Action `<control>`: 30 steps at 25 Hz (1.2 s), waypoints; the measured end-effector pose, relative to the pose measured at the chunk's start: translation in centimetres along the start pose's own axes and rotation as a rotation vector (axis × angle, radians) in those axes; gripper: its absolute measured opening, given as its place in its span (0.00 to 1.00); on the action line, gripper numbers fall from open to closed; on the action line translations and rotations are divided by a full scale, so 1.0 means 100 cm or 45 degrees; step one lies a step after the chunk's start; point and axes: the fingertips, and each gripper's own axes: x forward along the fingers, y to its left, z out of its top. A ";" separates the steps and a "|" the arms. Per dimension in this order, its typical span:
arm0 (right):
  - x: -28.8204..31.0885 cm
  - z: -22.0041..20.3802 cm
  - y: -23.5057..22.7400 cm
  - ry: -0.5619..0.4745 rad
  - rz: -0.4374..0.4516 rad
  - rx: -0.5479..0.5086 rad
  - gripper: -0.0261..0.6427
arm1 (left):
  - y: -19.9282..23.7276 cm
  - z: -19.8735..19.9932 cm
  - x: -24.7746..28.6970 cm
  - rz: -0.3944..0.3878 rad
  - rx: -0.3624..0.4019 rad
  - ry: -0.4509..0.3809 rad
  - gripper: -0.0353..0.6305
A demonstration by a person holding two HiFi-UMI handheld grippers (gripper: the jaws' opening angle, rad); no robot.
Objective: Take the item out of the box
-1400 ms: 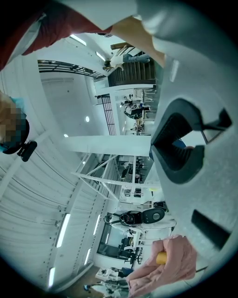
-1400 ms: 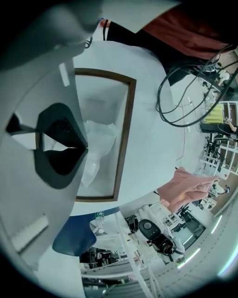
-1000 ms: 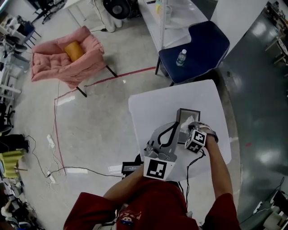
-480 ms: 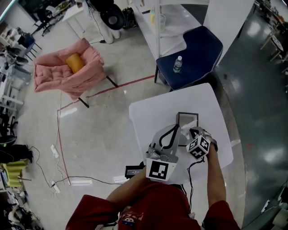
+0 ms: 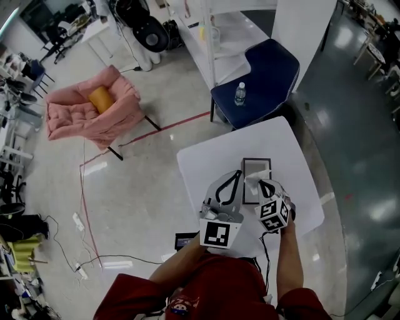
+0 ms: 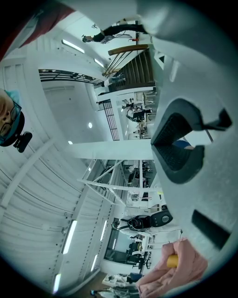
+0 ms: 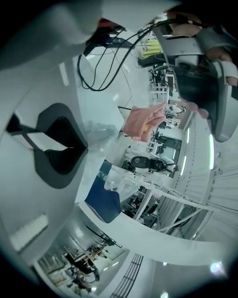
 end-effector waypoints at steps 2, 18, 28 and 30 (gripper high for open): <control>-0.011 0.011 -0.002 -0.054 -0.032 0.027 0.04 | -0.001 0.002 0.000 0.001 -0.004 -0.015 0.06; -0.087 0.066 -0.020 -0.402 -0.321 0.256 0.04 | -0.011 0.009 -0.004 -0.017 -0.145 -0.070 0.06; -0.132 0.099 -0.036 -0.683 -0.540 0.335 0.04 | -0.007 0.016 -0.007 -0.001 -0.167 -0.108 0.06; -0.140 0.106 -0.037 -0.718 -0.568 0.334 0.04 | -0.007 0.018 -0.009 0.001 -0.172 -0.112 0.06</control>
